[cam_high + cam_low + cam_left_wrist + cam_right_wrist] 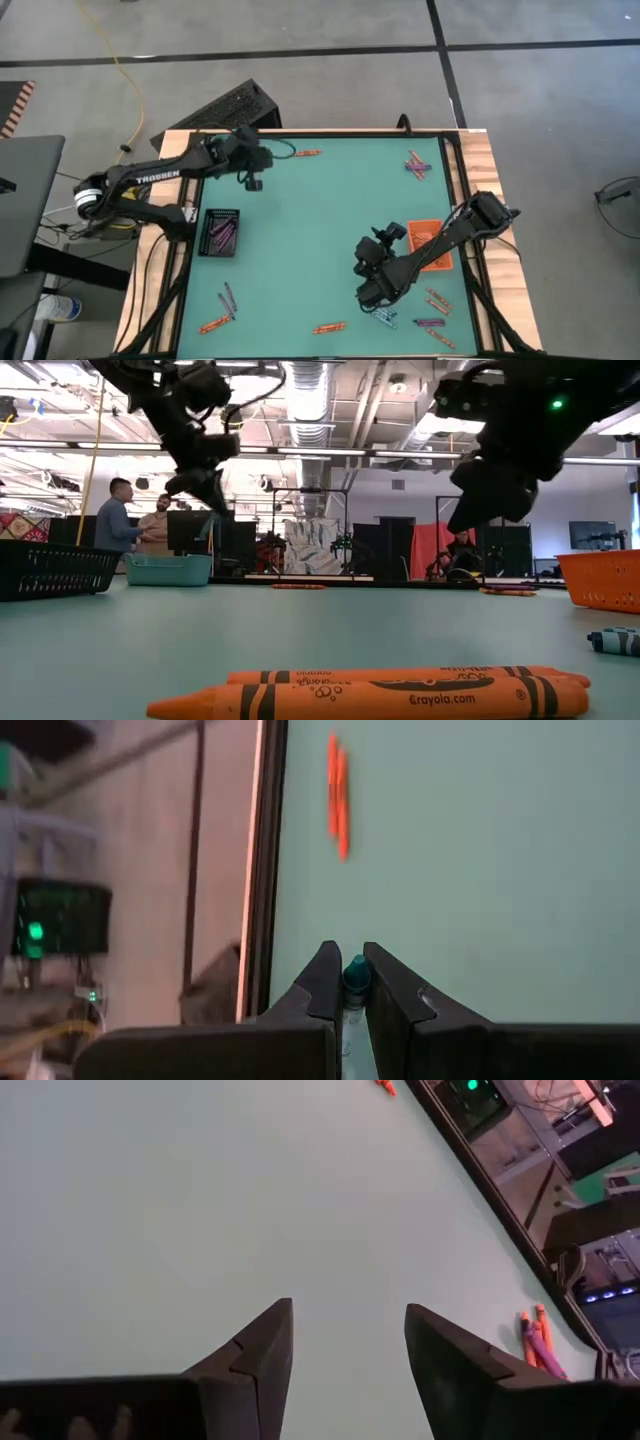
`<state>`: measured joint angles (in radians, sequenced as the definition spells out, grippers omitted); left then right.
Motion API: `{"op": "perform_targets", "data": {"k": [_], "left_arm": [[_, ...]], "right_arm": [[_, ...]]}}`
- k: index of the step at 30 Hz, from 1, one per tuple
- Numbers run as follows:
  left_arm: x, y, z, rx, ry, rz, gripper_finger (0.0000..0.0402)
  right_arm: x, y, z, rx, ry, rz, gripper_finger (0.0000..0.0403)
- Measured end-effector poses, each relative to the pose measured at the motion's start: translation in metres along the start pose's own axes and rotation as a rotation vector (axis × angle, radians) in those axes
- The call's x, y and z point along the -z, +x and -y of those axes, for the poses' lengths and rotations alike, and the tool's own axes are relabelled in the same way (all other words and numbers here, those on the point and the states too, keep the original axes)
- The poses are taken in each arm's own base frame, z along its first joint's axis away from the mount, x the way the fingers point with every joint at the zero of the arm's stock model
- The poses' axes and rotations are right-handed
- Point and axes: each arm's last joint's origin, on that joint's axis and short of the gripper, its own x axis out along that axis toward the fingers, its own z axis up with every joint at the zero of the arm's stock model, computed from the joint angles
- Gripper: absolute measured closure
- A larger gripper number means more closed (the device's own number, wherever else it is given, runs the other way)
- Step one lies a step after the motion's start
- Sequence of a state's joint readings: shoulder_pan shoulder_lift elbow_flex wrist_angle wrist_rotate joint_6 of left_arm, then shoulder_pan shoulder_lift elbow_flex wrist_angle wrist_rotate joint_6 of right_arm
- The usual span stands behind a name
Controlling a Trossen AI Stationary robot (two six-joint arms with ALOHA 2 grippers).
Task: Sort crayons
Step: Put the green crayon into the green bin, then put the orange crayon into the orange bin
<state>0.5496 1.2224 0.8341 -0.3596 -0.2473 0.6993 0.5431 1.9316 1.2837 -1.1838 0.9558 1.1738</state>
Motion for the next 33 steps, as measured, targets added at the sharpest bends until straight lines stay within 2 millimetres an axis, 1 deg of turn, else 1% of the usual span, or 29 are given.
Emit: {"op": "perform_targets", "data": {"k": [6,12,17,20,23,26,29,33], "left_arm": [[0.030,0.007,-0.021,-0.006,-0.005,-0.149,0.0395],[0.051,0.009,-0.040,-0.055,-0.028,-0.211,0.0395],[0.067,0.024,-0.047,-0.044,-0.030,-0.283,0.0392],[0.073,0.043,-0.045,-0.016,-0.030,-0.334,0.0373],[0.079,0.064,-0.041,-0.026,-0.020,-0.450,0.0349],[0.084,0.081,-0.037,-0.016,-0.012,-0.539,0.0327],[0.086,0.091,-0.034,-0.001,-0.030,-0.563,0.0301],[0.082,0.091,-0.038,-0.021,-0.073,-0.544,0.0267]], "right_arm": [[0.007,-0.011,-0.003,-0.019,0.021,0.023,0.0210],[0.011,-0.016,-0.004,-0.031,0.033,0.039,0.0210],[0.011,-0.018,-0.005,-0.038,0.054,0.043,0.0210],[0.012,-0.019,-0.006,-0.046,0.061,0.038,0.0210],[0.013,-0.020,-0.006,-0.054,0.070,0.024,0.0210],[0.015,-0.022,-0.008,-0.071,0.071,0.007,0.0210],[0.019,-0.026,-0.008,-0.080,0.075,0.001,0.0210],[0.022,-0.032,-0.009,-0.092,0.065,0.009,0.0210]]}}
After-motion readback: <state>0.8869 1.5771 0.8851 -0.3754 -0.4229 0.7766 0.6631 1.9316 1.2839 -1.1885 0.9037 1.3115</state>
